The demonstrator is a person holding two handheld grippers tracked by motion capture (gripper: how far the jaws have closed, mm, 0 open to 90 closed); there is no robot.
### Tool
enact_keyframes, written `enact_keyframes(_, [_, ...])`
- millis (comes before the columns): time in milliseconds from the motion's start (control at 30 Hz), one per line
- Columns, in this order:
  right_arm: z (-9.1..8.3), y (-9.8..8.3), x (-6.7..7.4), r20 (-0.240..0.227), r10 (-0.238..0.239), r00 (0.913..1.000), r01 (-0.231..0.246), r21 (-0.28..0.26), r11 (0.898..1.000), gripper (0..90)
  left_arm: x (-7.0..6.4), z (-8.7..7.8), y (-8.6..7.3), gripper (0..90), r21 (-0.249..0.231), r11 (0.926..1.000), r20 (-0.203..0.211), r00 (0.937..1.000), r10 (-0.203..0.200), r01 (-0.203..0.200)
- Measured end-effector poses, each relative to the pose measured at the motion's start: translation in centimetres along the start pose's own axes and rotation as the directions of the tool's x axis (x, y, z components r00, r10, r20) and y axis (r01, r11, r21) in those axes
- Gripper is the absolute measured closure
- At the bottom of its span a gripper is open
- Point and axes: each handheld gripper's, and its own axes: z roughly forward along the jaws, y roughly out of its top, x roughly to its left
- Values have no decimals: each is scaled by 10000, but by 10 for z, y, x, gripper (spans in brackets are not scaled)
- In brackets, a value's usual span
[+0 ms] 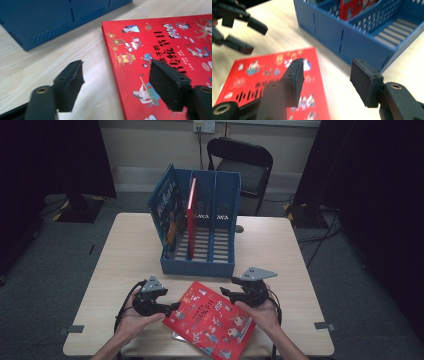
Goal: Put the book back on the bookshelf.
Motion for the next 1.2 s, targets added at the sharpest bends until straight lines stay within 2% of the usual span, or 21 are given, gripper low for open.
enact_keyframes(67, [-2,-7,1,-52,6,10000,-5,155,9999,444,-1,2,-1,330,141,9999,84,9999,55,-56])
enact_keyframes(167, [-2,-16,1,-60,43,10000,-40,357,9994,438,-3,5,-1,336,263,9992,-39,9996,295,-294])
enact_keyframes(233, [-1,-23,0,-4,11,10000,-11,444,9990,435,-4,7,-1,344,376,9990,-33,9997,221,-220])
enact_keyframes(300, [0,-29,-1,-143,339,9993,-332,487,9983,432,-6,8,-1,360,442,9988,-50,9997,236,-234])
enact_keyframes(367, [2,-33,2,-120,97,9999,-89,678,9977,429,-7,11,-2,377,419,9989,93,9997,204,-207])
enact_keyframes(500, [4,-32,7,-399,26,9992,1,681,9977,432,-8,16,-3,414,562,9979,176,9993,322,-331])
enact_keyframes(533, [6,-32,8,-442,-6,9990,38,718,9974,433,-9,18,-5,415,598,9980,205,9996,208,-220])
enact_keyframes(600, [11,-34,11,-459,-129,9989,170,900,9958,434,-9,21,-6,418,784,9961,355,9987,370,-397])
enact_keyframes(700, [18,-39,13,-513,-218,9984,280,1236,9919,427,-10,23,-6,456,649,9973,584,9978,300,-338])
enact_keyframes(767, [21,-42,13,-486,-183,9987,249,1391,9900,416,-11,24,-6,487,575,9970,688,9965,476,-516])
enact_keyframes(833, [23,-43,12,-522,-110,9986,186,1485,9887,407,-14,27,-6,502,401,9969,507,9965,660,-680])
enact_keyframes(933, [24,-43,11,-514,-52,9987,128,1472,9890,404,-14,30,-5,509,229,9971,442,9965,710,-721])
enact_keyframes(1200, [27,-42,14,-563,-85,9984,165,1432,9896,405,-12,37,-2,522,-49,9965,601,9947,840,-838])
